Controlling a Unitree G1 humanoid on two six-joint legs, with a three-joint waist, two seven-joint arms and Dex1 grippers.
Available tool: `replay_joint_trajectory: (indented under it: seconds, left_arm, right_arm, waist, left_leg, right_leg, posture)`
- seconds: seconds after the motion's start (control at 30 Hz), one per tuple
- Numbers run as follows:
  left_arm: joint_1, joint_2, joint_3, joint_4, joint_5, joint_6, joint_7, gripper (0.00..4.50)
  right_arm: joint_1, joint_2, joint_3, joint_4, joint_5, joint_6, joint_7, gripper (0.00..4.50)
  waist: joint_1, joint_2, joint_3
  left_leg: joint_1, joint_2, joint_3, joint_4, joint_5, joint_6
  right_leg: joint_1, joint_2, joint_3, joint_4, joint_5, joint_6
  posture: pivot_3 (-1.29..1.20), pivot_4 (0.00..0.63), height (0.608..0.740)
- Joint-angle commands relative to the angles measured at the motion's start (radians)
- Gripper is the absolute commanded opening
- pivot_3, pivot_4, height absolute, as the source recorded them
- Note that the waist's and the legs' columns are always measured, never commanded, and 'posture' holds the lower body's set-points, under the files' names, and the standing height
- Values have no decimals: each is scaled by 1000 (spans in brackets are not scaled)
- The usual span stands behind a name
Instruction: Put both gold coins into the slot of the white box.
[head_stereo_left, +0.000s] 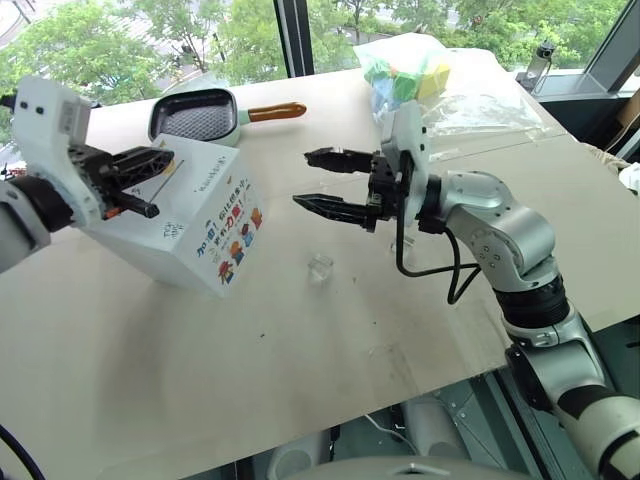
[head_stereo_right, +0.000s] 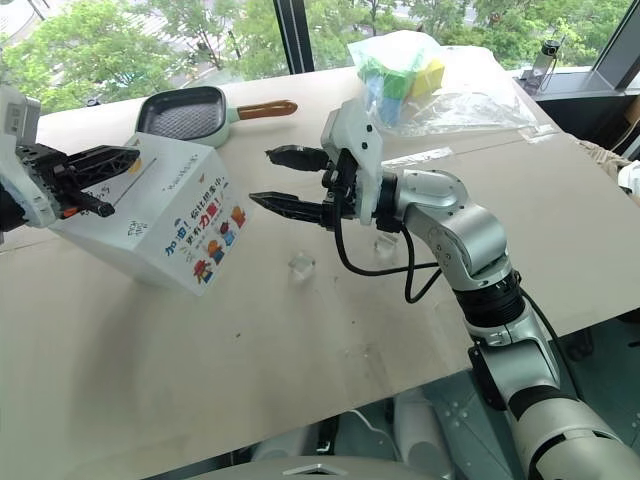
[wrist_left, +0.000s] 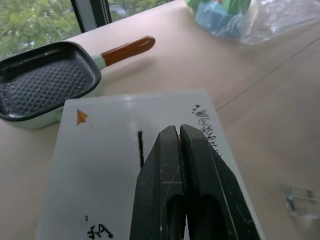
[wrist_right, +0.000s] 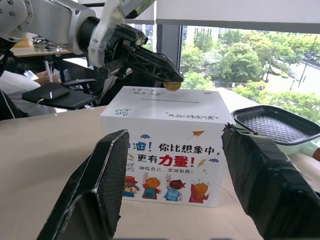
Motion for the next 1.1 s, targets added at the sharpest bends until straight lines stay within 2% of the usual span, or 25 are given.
replay_joint_trajectory:
  seconds: [0.03,0.2,0.6,0.7,0.77,0.87,1.0,1.1]
  left_arm:
    - [9,-18,22,3,64,14,-19,0]
    - [47,-36,23,-9,157,36,-29,0]
    - [47,-114,28,-27,240,64,-51,0]
    - [42,-127,19,-31,263,60,-58,877]
    - [27,-141,14,-31,287,47,-46,1802]
    - [-6,-173,25,-45,320,-20,-62,2945]
    - [-47,-253,93,-105,270,-110,-127,2945]
    - [-33,-314,167,-204,118,-108,-192,2945]
  right_arm:
    - [-13,2,-32,-33,12,-7,-1,3200]
    - [-9,4,-40,-40,24,6,-5,3200]
    - [-17,10,-48,-36,27,12,-5,3200]
    - [-22,12,-51,-39,30,18,-10,3235]
    - [-24,12,-52,-41,31,23,-11,3235]
    - [-24,7,-55,-46,37,33,-12,3235]
    - [-16,-4,-72,-50,55,47,-9,3235]
    - [16,-36,-94,-71,85,64,10,3235]
  waist:
    - [0,0,0]
    - [-2,0,0]
    - [-1,0,0]
    - [-1,0,0]
    - [0,0,0]
    - [1,0,0]
    - [3,0,0]
    - [3,-1,-1]
  left_leg:
    - [0,0,0,0,0,0]
    - [0,0,0,0,0,0]
    - [2,0,0,0,0,0]
    - [2,0,0,1,0,0]
    - [2,0,0,1,0,-1]
    - [2,0,0,1,0,-1]
    - [0,0,0,2,0,-1]
    - [0,0,0,2,0,-1]
  right_leg:
    - [0,0,0,0,0,0]
    - [0,-1,0,0,0,0]
    - [0,-1,1,4,0,0]
    - [0,-1,1,4,0,0]
    - [0,-1,1,5,0,0]
    - [0,-2,0,5,0,0]
    - [0,-2,0,4,0,0]
    - [0,-2,0,3,0,0]
  posture:
    - [0,150,721]
    - [0,150,721]
    - [0,150,721]
    - [0,150,721]
    - [0,150,721]
    - [0,150,721]
    - [0,150,721]
    - [0,150,721]
